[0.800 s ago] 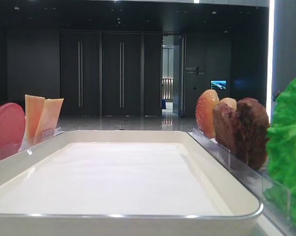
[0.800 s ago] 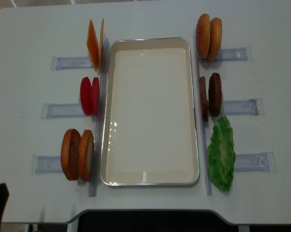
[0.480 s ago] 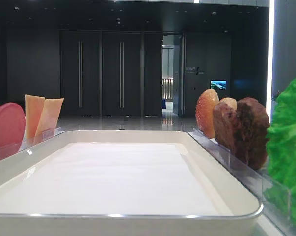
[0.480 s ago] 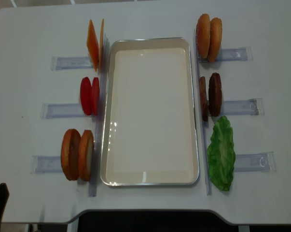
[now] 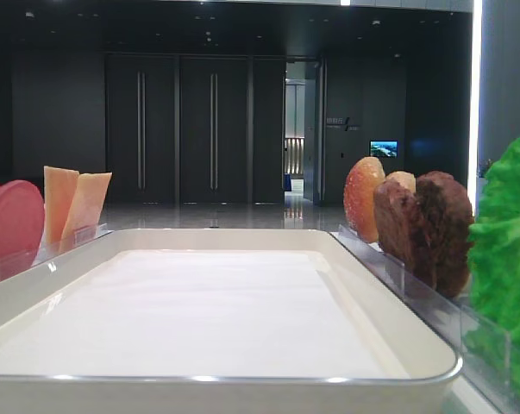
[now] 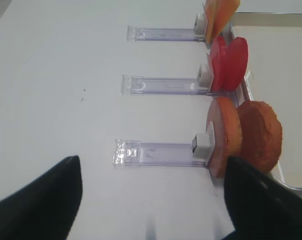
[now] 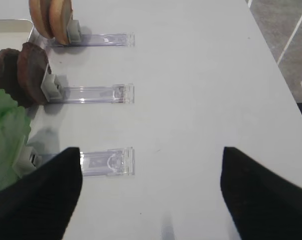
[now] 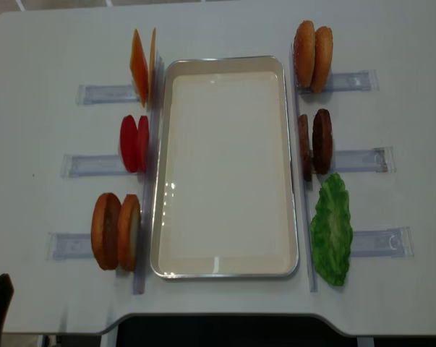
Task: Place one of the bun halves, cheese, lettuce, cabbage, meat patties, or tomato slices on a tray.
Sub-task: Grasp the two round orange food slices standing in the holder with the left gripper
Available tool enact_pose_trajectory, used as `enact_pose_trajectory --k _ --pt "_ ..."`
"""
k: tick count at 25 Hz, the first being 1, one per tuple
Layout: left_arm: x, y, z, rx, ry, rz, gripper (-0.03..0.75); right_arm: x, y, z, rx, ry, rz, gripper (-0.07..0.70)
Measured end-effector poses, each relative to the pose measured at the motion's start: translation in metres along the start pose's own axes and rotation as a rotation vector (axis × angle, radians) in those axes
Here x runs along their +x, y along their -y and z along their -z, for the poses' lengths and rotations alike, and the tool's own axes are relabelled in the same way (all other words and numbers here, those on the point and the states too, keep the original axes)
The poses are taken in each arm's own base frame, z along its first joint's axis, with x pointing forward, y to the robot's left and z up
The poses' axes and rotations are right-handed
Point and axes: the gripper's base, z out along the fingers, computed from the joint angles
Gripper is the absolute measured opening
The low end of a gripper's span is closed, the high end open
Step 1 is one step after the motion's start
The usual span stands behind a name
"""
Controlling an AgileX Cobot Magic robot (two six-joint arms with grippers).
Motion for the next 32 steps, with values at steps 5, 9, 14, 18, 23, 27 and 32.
enact_pose_trajectory --k 5,9,14,18,23,27,32 --pt "0.0 0.0 0.0 0.0 0.0 0.0 0.692 0.0 0.0 0.0 0.0 0.0 0.0 0.541" --pt "0.0 0.0 0.0 0.0 0.0 0.0 0.692 0.0 0.0 0.0 0.0 0.0 0.0 0.541" --pt "0.0 0.0 0.0 0.0 0.0 0.0 0.692 0.0 0.0 0.0 0.0 0.0 0.0 0.541" --pt "0.0 0.0 0.0 0.0 0.0 0.0 0.692 0.0 0.0 0.0 0.0 0.0 0.0 0.541" --pt "0.0 0.0 0.0 0.0 0.0 0.0 0.692 0.0 0.0 0.0 0.0 0.0 0.0 0.541" --pt "0.0 0.0 0.0 0.0 0.0 0.0 0.692 0.0 0.0 0.0 0.0 0.0 0.0 0.541" --pt "0.0001 0.0 0.0 0.0 -0.001 0.0 0.692 0.0 0.0 0.0 0.0 0.0 0.0 0.541"
